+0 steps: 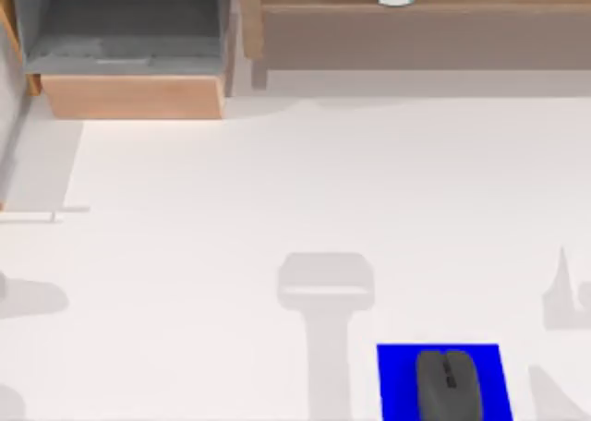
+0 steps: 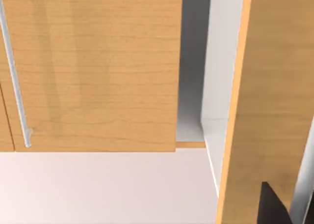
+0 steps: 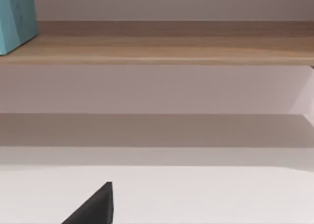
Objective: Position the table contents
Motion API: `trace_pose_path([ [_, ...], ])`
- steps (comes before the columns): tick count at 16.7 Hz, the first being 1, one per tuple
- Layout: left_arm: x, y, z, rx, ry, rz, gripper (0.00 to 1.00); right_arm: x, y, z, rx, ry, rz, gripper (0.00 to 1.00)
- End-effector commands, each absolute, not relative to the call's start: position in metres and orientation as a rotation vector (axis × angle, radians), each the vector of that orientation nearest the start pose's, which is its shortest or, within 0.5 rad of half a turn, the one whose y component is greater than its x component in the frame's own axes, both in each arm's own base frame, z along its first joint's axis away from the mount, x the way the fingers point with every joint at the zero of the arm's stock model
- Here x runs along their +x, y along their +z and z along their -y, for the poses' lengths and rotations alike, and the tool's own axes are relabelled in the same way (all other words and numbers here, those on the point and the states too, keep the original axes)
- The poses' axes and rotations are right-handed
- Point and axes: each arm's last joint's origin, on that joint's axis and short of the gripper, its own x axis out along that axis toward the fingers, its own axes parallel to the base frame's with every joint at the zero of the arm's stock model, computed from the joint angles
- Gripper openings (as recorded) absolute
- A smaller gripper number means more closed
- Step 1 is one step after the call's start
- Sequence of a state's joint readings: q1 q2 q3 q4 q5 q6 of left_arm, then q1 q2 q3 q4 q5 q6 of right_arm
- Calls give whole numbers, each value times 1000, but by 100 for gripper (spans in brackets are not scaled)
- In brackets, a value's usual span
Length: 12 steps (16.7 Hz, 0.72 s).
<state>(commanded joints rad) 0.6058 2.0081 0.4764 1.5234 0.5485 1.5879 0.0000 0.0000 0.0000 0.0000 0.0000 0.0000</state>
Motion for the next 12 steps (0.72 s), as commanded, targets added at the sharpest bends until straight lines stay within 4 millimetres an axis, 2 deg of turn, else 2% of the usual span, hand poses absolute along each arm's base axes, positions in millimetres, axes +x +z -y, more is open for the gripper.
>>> trace_pose_path([
  [8, 256, 91, -160, 1554, 50, -80, 0, 106, 160, 1, 0, 0, 0, 100],
  [10, 266, 89, -161, 1550, 45, -86, 0, 106, 160, 1, 0, 0, 0, 100],
  [12, 288, 91, -162, 1556, 53, -76, 0, 106, 160, 1, 0, 0, 0, 100],
])
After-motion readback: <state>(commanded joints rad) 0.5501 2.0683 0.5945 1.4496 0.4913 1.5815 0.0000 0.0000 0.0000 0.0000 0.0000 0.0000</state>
